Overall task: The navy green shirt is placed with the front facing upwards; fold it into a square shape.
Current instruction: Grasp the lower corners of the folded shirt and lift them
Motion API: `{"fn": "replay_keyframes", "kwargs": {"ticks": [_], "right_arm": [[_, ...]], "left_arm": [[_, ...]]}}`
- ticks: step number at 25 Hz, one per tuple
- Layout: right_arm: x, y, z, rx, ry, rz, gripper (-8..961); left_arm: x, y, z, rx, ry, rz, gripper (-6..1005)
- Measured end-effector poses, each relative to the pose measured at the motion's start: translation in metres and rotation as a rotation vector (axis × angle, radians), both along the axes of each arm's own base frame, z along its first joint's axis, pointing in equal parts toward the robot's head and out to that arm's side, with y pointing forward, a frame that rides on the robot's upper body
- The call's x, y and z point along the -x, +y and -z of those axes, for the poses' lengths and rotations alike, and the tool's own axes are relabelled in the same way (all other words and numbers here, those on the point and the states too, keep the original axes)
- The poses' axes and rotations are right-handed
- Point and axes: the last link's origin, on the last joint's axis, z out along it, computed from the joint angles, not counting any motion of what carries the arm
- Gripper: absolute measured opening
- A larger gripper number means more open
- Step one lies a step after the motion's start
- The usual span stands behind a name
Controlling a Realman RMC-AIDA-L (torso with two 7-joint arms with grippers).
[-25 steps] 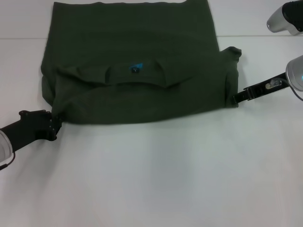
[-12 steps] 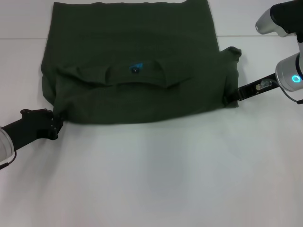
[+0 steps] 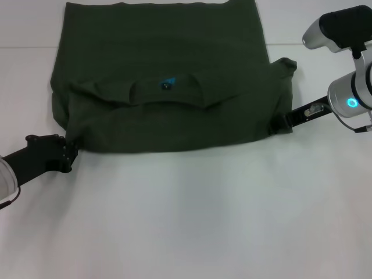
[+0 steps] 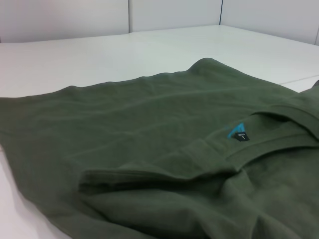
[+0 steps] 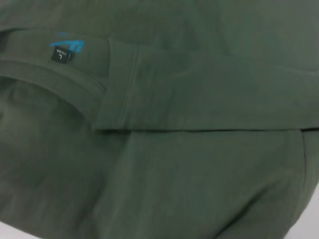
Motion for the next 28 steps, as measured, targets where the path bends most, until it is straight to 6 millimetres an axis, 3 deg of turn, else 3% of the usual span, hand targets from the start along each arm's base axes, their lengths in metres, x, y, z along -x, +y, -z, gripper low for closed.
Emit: {"fn": "replay_keyframes", "kwargs": {"ticks": [6, 17, 28], "right_arm": [[-0.001, 0.003, 0.000, -0.026, -0.011, -0.013, 578], [-0.001, 0.001, 0.002, -0.008, -0.016, -0.017, 134], [-0.012, -0.007, -0.005, 0.034, -0.106, -0.053, 57]], "left_arm": [[0.000, 0.001, -0.001, 0.000, 0.004, 0.003, 102], [0.000, 0.001, -0.001, -0.001, 0.005, 0.004, 102], [0.003, 0.003, -0.005, -0.019, 0.005, -0.020, 102]]}}
